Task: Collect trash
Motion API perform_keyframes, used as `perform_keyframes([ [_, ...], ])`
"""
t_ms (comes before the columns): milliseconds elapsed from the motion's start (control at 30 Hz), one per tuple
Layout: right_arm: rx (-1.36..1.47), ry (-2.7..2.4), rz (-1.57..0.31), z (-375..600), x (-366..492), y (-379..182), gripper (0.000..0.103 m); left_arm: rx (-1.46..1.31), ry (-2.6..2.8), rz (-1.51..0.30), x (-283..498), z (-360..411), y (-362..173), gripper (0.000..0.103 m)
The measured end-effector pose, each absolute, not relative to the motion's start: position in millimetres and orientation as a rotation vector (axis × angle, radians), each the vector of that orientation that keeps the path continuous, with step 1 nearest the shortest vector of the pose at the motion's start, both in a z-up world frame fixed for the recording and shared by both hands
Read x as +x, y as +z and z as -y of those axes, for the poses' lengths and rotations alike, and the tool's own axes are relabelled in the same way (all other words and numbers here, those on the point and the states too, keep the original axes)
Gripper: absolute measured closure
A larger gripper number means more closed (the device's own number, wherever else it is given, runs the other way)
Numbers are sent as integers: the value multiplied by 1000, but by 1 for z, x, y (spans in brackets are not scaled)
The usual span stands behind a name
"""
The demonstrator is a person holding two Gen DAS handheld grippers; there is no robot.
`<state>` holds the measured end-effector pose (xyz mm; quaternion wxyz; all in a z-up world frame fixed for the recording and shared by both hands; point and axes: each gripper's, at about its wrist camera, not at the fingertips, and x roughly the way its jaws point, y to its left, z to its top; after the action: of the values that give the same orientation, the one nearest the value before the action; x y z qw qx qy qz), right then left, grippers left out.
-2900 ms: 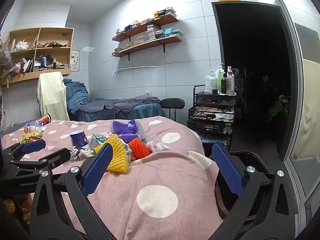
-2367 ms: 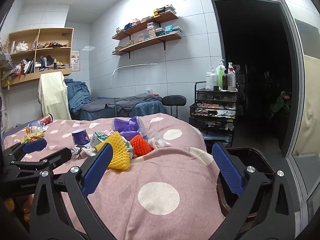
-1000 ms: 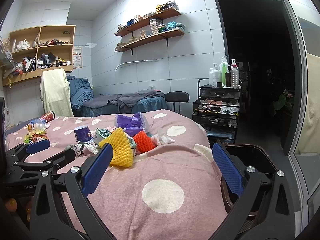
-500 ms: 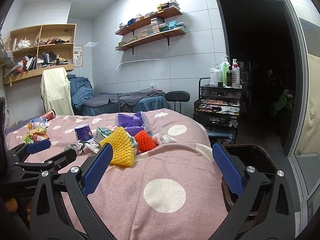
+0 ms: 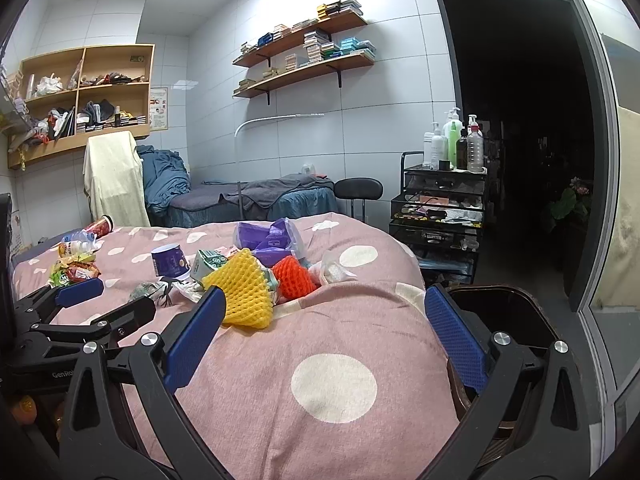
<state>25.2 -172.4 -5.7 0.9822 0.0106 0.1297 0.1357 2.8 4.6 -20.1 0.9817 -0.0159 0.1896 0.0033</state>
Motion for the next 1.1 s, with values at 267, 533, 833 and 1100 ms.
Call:
perform_keyframes([
  [267,16,276,-271,171,27,-7,5,-33,6,-393,2,-7,-23,5],
  [533,2,318,-361,162,44,-15,5,-113,-16,-519,14,-24,-40,5],
  [833,-37,469,-545,133,86,-30,5,-146,43,-652,33,-73,-55,5],
  [1100,-77,553,-665,102,127,-33,5,-202,41,-714,54,-120,-53,5],
])
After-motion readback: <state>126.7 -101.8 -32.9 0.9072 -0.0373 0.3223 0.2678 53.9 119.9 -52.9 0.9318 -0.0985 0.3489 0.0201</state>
